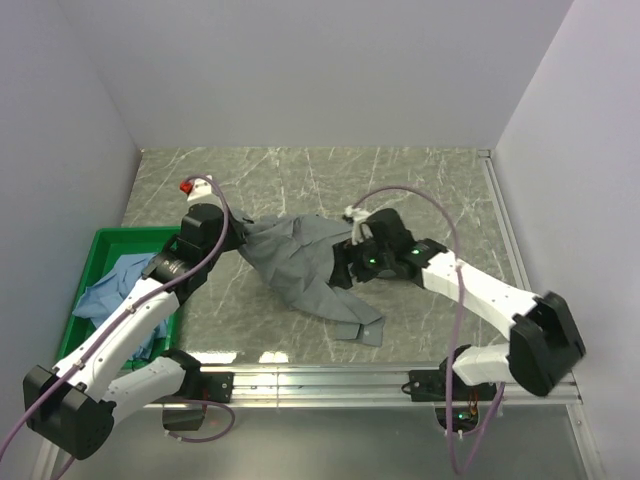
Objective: Fold and stack the long sleeve shirts
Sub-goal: Flatten the shirt out
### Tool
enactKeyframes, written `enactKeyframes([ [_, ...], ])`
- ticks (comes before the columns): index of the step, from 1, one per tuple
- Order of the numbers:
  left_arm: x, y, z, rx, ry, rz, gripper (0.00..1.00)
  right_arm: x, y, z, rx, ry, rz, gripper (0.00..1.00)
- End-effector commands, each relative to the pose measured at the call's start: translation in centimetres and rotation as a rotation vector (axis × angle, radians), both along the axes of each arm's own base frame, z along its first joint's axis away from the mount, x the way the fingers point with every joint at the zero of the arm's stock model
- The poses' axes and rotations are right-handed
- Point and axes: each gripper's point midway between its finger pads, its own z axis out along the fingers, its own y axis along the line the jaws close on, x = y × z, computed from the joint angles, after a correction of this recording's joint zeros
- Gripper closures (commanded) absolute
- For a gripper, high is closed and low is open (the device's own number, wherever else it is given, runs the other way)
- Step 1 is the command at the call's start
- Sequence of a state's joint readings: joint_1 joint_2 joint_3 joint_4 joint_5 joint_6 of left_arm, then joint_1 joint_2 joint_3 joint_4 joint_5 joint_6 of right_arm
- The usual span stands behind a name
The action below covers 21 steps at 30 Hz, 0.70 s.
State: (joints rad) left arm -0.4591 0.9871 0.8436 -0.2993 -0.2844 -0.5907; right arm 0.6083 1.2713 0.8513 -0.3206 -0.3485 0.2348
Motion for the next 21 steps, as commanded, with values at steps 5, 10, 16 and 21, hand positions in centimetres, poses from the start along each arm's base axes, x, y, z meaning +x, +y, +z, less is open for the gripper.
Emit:
enactKeyframes([
  [5, 0.3, 1.3, 1.8, -0.026, -0.021, 0.090, 0.99, -2.3, 3.8, -2.8, -0.158, 0.034, 0.248, 0.20],
  [10, 0.3, 1.9, 1.9, -0.022, -0.020, 0.121, 0.99, -4.6, 5.4, -4.9, -0.230, 0.052, 0.363, 0.20],
  [16, 0.7, 2.1, 1.8, -0.021, -0.009, 0.141, 0.99, -4.8, 5.2, -7.6, -0.332, 0.074, 0.363, 0.26],
  [21, 1.3, 2.3, 2.2, -0.026, -0.012, 0.155, 0.99, -3.9, 4.5, -8.9, -0.426, 0.041, 0.326, 0.30],
])
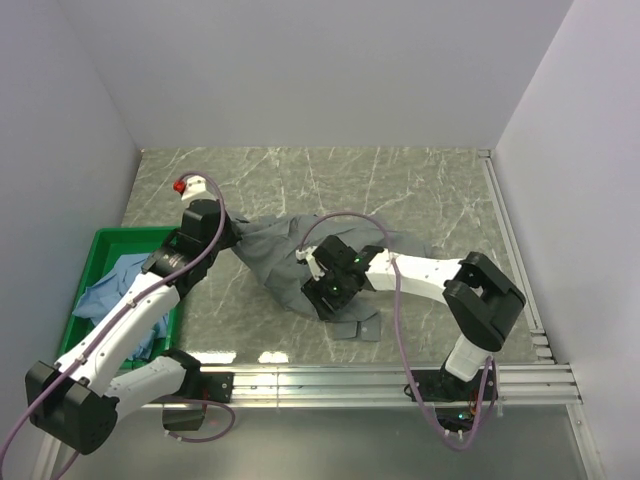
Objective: Fold and stack the long sleeve shirts
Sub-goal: Flatten the shirt out
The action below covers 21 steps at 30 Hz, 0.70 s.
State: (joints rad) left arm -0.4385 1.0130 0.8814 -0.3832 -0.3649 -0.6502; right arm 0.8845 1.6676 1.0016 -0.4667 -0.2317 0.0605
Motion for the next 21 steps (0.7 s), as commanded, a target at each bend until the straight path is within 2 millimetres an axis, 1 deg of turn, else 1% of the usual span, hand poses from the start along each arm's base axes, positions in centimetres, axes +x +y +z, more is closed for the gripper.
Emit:
enactKeyframes([
  [1, 1.1, 0.2, 2.6, -0.032, -0.063, 0.036, 0.99, 1.5, 0.4, 0.6, -0.048, -0.098, 0.000, 0.30],
  [4, 1.2, 0.3, 2.4, -0.037, -0.057, 0.043, 0.99, 1.7, 0.2, -0.3, -0.118, -0.150, -0.005, 0.30],
  [8, 1.2, 0.3, 2.1, -0.041, -0.052, 0.048, 0.99, 0.6, 0.8, -1.2, -0.157, -0.158, 0.048, 0.28],
  [10, 1.3, 0.5, 1.9, -0.037, -0.050, 0.056, 0.99, 0.6, 0.7, -1.5, -0.187, -0.180, 0.054, 0.30],
  [12, 1.4, 0.8, 2.0, -0.034, -0.053, 0.067, 0.99, 0.6, 0.5, -2.0, -0.209, -0.177, 0.050, 0.46],
  [13, 1.5, 0.8, 2.1, -0.032, -0.055, 0.066, 0.99, 0.9, 0.4, -1.8, -0.215, -0.194, 0.044, 0.54],
  [14, 1.7, 0.9, 2.3, -0.031, -0.059, 0.069, 0.99, 1.2, 0.1, -1.6, -0.221, -0.212, 0.031, 0.75],
  [15, 1.9, 1.0, 2.5, -0.027, -0.062, 0.072, 0.99, 1.4, 0.1, -1.2, -0.219, -0.225, 0.025, 0.85],
  [16, 2.1, 1.0, 2.8, -0.023, -0.070, 0.071, 0.99, 2.2, -0.5, -0.7, -0.242, -0.268, 0.000, 0.92],
  [17, 2.5, 0.9, 2.9, -0.018, -0.072, 0.070, 0.99, 2.9, -0.5, 0.7, -0.232, -0.304, -0.016, 1.00],
  [18, 3.0, 1.0, 4.1, -0.025, -0.101, 0.075, 0.99, 3.2, -1.2, 1.5, -0.245, -0.318, -0.029, 1.00],
  [19, 3.4, 0.9, 4.5, -0.017, -0.108, 0.070, 0.99, 4.2, -1.9, 2.6, -0.246, -0.336, -0.063, 1.00],
  [20, 4.0, 0.9, 4.6, -0.011, -0.106, 0.070, 0.99, 5.5, -2.1, 5.1, -0.223, -0.395, -0.106, 1.00],
  [21, 4.8, 0.8, 6.6, -0.025, -0.145, 0.071, 0.99, 6.2, -3.1, 6.5, -0.237, -0.419, -0.139, 1.00],
])
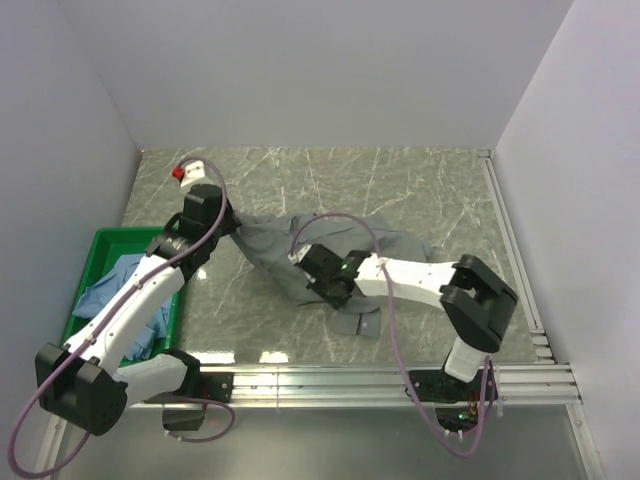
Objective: Fold and stack the long sleeve shirts
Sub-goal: Flatten the shirt out
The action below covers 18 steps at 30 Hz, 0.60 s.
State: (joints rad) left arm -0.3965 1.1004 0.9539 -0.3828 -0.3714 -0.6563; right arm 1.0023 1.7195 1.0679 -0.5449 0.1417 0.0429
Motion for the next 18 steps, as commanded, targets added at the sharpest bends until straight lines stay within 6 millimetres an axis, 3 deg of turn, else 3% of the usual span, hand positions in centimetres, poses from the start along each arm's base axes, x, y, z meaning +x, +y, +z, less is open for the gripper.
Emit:
enactKeyframes([
  [1, 3.1, -0.1, 6.9, -0.021, -0.173, 0.014, 0.99, 5.0, -2.1, 8.5, 0.045, -0.220, -0.135, 1.00],
  [2, 3.9, -0.3, 7.2, -0.019, -0.175, 0.011, 0.99, 7.2, -3.4, 12.2, 0.083, -0.312, -0.207, 1.00],
  [4, 5.3, -0.7, 10.8, -0.039, -0.248, 0.000, 0.99, 8.9, -5.5, 16.0, 0.102, -0.397, -0.289, 1.00],
  [5, 6.3, -1.1, 11.1, -0.039, -0.249, -0.009, 0.99, 10.7, -7.3, 20.2, 0.156, -0.484, -0.375, 1.00],
  [6, 6.9, -1.4, 14.0, -0.062, -0.306, -0.014, 0.99, 11.7, -9.0, 22.5, 0.153, -0.555, -0.444, 1.00],
  [7, 7.5, -1.8, 15.3, -0.069, -0.334, -0.032, 0.99, 12.4, -10.3, 24.6, 0.171, -0.602, -0.496, 1.00],
  [8, 8.5, -2.4, 16.2, -0.078, -0.356, -0.044, 0.99, 12.9, -11.3, 28.5, 0.230, -0.676, -0.540, 1.00],
  [9, 9.0, -2.6, 19.6, -0.102, -0.429, -0.052, 0.99, 13.8, -13.5, 30.7, 0.229, -0.754, -0.620, 1.00],
  [11, 10.6, -4.0, 21.7, -0.116, -0.473, -0.101, 0.99, 14.1, -15.5, 35.5, 0.281, -0.861, -0.673, 1.00],
  [13, 11.1, -5.2, 28.4, -0.158, -0.607, -0.154, 0.99, 14.3, -17.9, 40.3, 0.355, -0.978, -0.752, 1.00],
  [14, 11.9, -5.7, 27.5, -0.156, -0.589, -0.170, 0.99, 14.1, -18.6, 41.3, 0.365, -0.997, -0.760, 1.00],
  [15, 11.4, -5.8, 30.9, -0.177, -0.662, -0.184, 0.99, 14.1, -19.2, 43.1, 0.407, -1.048, -0.782, 1.00],
  [17, 11.6, -6.5, 33.0, -0.179, -0.717, -0.219, 0.99, 13.0, -20.7, 46.0, 0.449, -1.132, -0.810, 1.00],
  [18, 11.0, -6.3, 35.3, -0.189, -0.779, -0.223, 0.99, 12.8, -21.1, 47.5, 0.495, -1.178, -0.825, 1.00],
])
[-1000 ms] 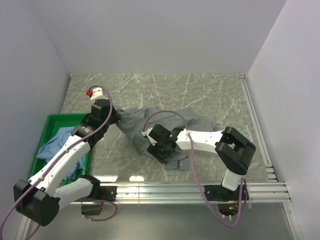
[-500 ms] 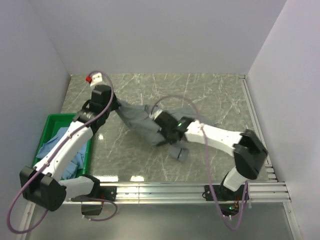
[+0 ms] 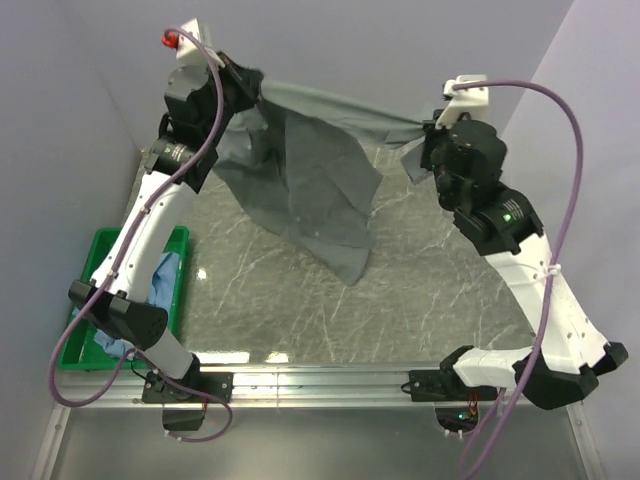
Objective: Fold and stack the long sleeve shirts
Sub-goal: Flatten the shirt out
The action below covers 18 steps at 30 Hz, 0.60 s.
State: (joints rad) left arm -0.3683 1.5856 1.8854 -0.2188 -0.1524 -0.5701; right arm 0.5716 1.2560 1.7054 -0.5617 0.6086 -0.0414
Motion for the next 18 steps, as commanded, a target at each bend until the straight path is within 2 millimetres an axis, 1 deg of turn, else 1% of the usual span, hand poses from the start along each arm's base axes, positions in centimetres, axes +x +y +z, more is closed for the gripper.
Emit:
enactKeyframes([
  [1, -2.1, 1.4, 9.0, -0.023, -0.253, -0.003, 0.99, -2.3, -4.6, 6.2, 0.044, -0.194, -0.142, 1.00],
  [2, -2.6, 1.3, 9.7, -0.022, -0.276, -0.019, 0.99, -2.7, -4.5, 7.4, 0.064, -0.240, -0.119, 1.00],
  [3, -3.2, 1.3, 10.4, -0.024, -0.312, -0.028, 0.99, -3.1, -4.5, 8.1, 0.066, -0.264, -0.093, 1.00],
  [4, -4.6, 1.7, 11.5, -0.030, -0.347, -0.031, 0.99, -4.1, -4.7, 8.9, 0.082, -0.292, -0.073, 1.00],
  [5, -4.3, 1.5, 9.6, -0.017, -0.314, -0.039, 0.99, -4.4, -4.0, 9.0, 0.083, -0.298, -0.019, 1.00],
  [6, -5.2, 1.8, 10.3, -0.031, -0.355, -0.037, 0.99, -4.8, -3.9, 9.0, 0.086, -0.304, 0.007, 1.00],
  [7, -6.9, 2.5, 11.0, -0.040, -0.384, -0.031, 0.99, -5.7, -3.8, 9.3, 0.100, -0.320, 0.039, 1.00],
  [8, -6.5, 2.4, 8.5, -0.026, -0.341, -0.030, 0.99, -5.8, -2.7, 8.4, 0.093, -0.305, 0.106, 1.00],
  [9, -6.9, 2.8, 7.8, -0.030, -0.331, -0.017, 0.99, -6.1, -2.3, 8.0, 0.095, -0.296, 0.136, 1.00],
  [10, -8.5, 3.7, 8.1, -0.042, -0.343, -0.003, 0.99, -6.6, -1.9, 7.2, 0.103, -0.286, 0.172, 1.00],
  [11, -8.2, 3.8, 5.5, -0.029, -0.289, 0.006, 0.99, -6.8, -1.3, 6.4, 0.098, -0.263, 0.207, 1.00],
  [12, -8.4, 4.4, 4.6, -0.036, -0.265, 0.035, 0.99, -7.2, 0.0, 5.8, 0.099, -0.247, 0.287, 1.00],
  [13, -9.6, 5.1, 4.5, -0.038, -0.259, 0.048, 1.00, -7.7, 0.8, 5.0, 0.102, -0.230, 0.341, 1.00],
  [14, -9.4, 5.3, 2.5, -0.028, -0.216, 0.059, 1.00, -8.0, 1.6, 4.2, 0.096, -0.205, 0.392, 1.00],
  [15, -9.6, 5.7, 1.8, -0.032, -0.199, 0.073, 1.00, -8.6, 3.0, 3.8, 0.103, -0.192, 0.475, 1.00],
  [16, -9.9, 6.2, 0.7, -0.028, -0.174, 0.095, 1.00, -8.7, 3.6, 3.0, 0.105, -0.171, 0.504, 1.00],
  [18, -9.8, 6.6, -0.3, -0.020, -0.156, 0.119, 1.00, -8.5, 4.1, 2.1, 0.105, -0.147, 0.523, 1.00],
])
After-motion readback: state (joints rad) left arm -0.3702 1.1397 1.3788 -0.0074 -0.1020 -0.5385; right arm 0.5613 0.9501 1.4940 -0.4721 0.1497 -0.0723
